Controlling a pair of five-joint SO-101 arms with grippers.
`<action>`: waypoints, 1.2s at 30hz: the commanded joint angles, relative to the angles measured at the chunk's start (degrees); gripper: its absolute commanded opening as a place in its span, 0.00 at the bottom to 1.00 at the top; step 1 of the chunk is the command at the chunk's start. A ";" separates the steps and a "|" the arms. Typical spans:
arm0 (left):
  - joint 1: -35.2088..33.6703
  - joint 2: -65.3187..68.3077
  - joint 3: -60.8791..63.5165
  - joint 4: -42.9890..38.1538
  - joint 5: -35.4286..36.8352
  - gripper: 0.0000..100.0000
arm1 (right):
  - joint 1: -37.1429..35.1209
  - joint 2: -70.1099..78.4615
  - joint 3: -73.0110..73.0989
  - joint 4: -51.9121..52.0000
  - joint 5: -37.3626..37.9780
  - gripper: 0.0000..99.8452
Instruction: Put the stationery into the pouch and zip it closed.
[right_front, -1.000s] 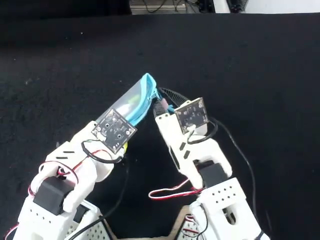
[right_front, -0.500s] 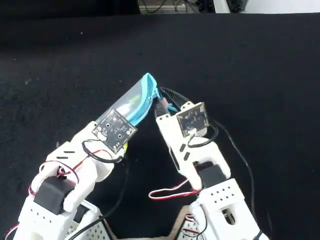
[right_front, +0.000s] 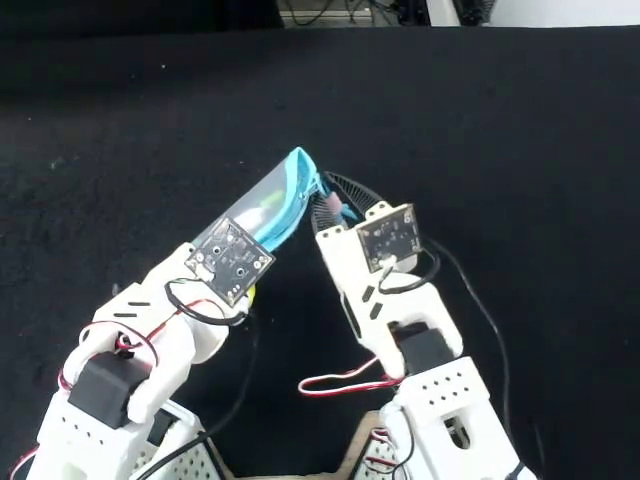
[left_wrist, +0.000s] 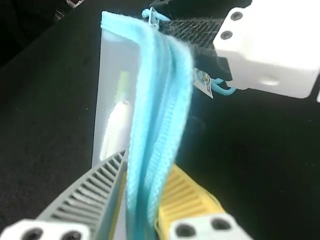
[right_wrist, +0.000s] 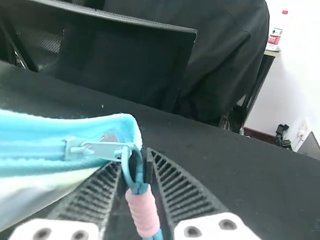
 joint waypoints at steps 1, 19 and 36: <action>-0.04 0.53 1.71 2.90 -0.18 0.03 | 3.08 0.92 -0.40 -1.14 -0.62 0.01; -0.04 0.53 1.36 3.16 -0.18 0.03 | 3.16 7.87 -3.30 -1.32 -0.62 0.01; -0.04 0.53 1.36 3.16 -0.26 0.03 | 3.25 14.46 -6.99 -1.14 -0.62 0.01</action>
